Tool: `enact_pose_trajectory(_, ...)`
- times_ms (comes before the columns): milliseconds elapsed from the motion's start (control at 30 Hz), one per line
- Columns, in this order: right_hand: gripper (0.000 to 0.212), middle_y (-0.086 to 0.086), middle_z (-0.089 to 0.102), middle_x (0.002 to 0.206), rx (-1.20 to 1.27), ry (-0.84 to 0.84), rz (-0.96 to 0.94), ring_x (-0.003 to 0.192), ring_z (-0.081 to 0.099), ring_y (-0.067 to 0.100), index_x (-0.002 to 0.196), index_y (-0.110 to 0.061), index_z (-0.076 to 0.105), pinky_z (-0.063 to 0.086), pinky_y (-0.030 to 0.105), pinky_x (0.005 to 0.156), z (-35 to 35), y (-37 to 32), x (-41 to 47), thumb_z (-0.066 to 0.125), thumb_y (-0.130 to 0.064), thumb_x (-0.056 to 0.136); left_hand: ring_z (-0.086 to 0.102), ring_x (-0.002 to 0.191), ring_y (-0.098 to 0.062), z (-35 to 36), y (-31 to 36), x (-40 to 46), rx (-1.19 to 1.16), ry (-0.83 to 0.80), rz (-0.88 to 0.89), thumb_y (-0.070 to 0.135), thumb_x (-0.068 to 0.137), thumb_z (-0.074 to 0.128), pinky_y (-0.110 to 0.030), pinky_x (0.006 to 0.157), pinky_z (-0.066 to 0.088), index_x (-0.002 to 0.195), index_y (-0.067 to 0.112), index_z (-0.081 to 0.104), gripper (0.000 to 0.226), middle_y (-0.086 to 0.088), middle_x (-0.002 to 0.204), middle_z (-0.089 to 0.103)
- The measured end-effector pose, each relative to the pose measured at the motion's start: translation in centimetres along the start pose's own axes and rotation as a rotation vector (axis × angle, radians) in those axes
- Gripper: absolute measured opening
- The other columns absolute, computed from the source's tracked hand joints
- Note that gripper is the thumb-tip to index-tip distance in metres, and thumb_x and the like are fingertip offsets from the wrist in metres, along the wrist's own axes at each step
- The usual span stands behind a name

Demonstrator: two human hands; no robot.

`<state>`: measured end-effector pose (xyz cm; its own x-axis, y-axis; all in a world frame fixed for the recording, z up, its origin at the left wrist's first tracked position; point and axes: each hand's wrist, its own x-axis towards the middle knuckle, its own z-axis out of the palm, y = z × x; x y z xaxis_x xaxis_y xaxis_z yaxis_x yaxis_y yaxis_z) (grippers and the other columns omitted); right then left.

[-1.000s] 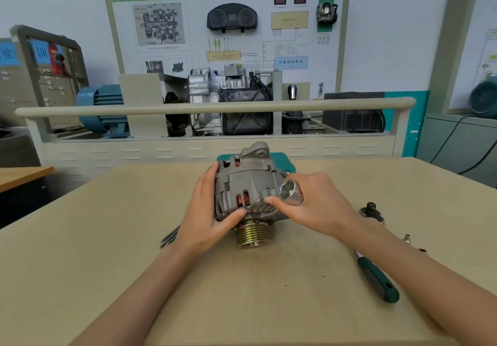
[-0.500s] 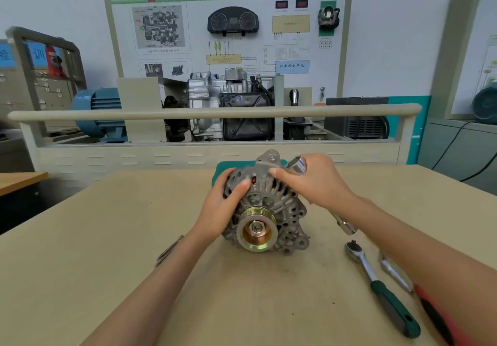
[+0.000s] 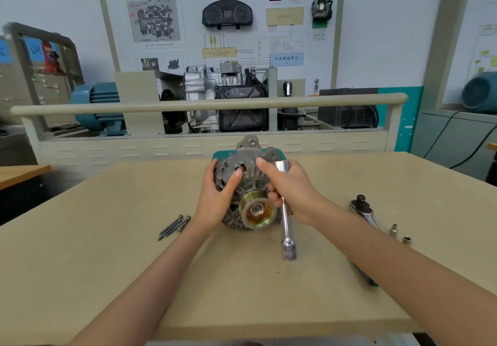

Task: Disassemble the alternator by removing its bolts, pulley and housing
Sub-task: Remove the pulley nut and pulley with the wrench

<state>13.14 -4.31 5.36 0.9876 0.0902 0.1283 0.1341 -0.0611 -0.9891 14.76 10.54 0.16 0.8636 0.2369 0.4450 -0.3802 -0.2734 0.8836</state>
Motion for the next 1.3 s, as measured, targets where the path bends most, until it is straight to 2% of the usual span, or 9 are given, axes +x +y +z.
enact_pose_trajectory(267,0.024,0.006,0.043,0.074,0.407,-0.128,0.447,0.06,0.041,0.014,0.087,-0.008,0.045,0.04,0.026,0.054,-1.6,-1.1,-2.5,0.037,-0.027,0.098,0.04,0.128,-0.023,-0.7,4.4,-5.9,0.083,-0.056,-0.364,0.039,0.086,0.064,-0.042,0.108,0.036,0.143,0.022,0.025,0.072,-0.005,0.143,0.037)
enact_pose_trajectory(433,0.02,0.016,0.053,0.105,0.403,-0.111,0.541,0.067,0.054,0.022,0.107,-0.003,0.045,0.048,0.032,0.055,-1.1,-0.2,-3.1,0.043,-0.021,0.098,0.058,0.096,-0.018,-0.8,7.5,-10.2,-0.12,-0.322,-0.602,0.04,0.084,0.066,-0.031,0.076,0.054,0.122,0.013,0.043,0.052,-0.005,0.113,0.053)
enact_pose_trajectory(567,0.016,0.019,0.048,0.094,0.465,-0.134,0.551,0.065,0.056,0.028,0.093,-0.003,0.044,0.053,0.031,0.044,-0.8,0.0,-3.8,0.047,-0.018,0.098,0.066,0.063,-0.018,0.0,8.4,-11.4,-0.247,-0.592,-0.787,0.034,0.096,0.051,-0.03,0.066,0.058,0.097,0.006,0.052,0.029,-0.012,0.076,0.068)
enact_pose_trajectory(667,0.021,0.017,0.051,0.088,0.361,-0.186,0.484,0.072,0.058,0.028,0.097,-0.002,0.047,0.056,0.039,0.063,-1.5,0.1,-4.0,0.049,-0.023,0.097,0.051,0.043,-0.011,0.9,8.2,-12.2,-0.33,-0.497,-0.76,0.027,0.099,0.046,-0.021,0.043,0.047,0.085,0.007,0.052,0.026,-0.002,0.056,0.057)
enact_pose_trajectory(767,0.033,0.012,0.064,0.086,-0.175,-0.067,0.273,0.079,0.063,0.024,0.094,-0.008,0.058,0.055,0.042,0.081,-2.5,0.9,-3.7,0.042,-0.036,0.099,0.038,0.036,-0.007,1.2,7.7,-13.3,-0.387,-0.359,-0.764,0.023,0.1,0.046,-0.014,0.035,0.031,0.079,0.009,0.051,0.025,0.003,0.049,0.045)
enact_pose_trajectory(833,0.041,0.018,0.066,0.099,-0.259,-0.037,0.207,0.089,0.066,0.029,0.115,-0.003,0.056,0.056,0.04,0.081,-2.8,1.6,-3.2,0.041,-0.038,0.099,0.036,0.034,-0.006,1.0,7.5,-14.1,-0.43,-0.32,-0.812,0.019,0.1,0.046,-0.012,0.034,0.028,0.077,0.008,0.05,0.026,0.003,0.047,0.043)
enact_pose_trajectory(967,0.049,0.01,0.062,0.084,0.053,-0.261,0.437,0.073,0.062,0.02,0.114,-0.005,0.053,0.053,0.031,0.06,-1.0,2.6,-2.6,0.052,-0.048,0.091,0.034,0.034,-0.006,0.9,7.1,-14.8,-0.393,-0.258,-0.796,0.016,0.099,0.046,-0.012,0.033,0.025,0.076,0.008,0.048,0.025,0.004,0.045,0.041)
enact_pose_trajectory(1167,0.045,0.022,0.061,0.102,0.466,-0.229,0.53,0.095,0.063,0.037,0.112,-0.005,0.052,0.054,0.044,0.073,1.0,3.3,-1.8,0.063,-0.04,0.087,0.033,0.033,-0.005,0.7,7.0,-14.0,-0.342,-0.179,-0.701,0.018,0.1,0.046,-0.011,0.031,0.019,0.078,0.009,0.047,0.023,0.004,0.049,0.04)
enact_pose_trajectory(1300,0.052,0.025,0.058,0.098,0.727,-0.192,0.569,0.082,0.061,0.036,0.119,0.0,0.046,0.051,0.046,0.079,2.5,3.9,-2.0,0.06,-0.039,0.089,0.032,0.033,-0.006,0.4,6.6,-13.7,-0.294,-0.15,-0.664,0.018,0.1,0.045,-0.011,0.03,0.016,0.081,0.008,0.047,0.022,0.001,0.057,0.038)
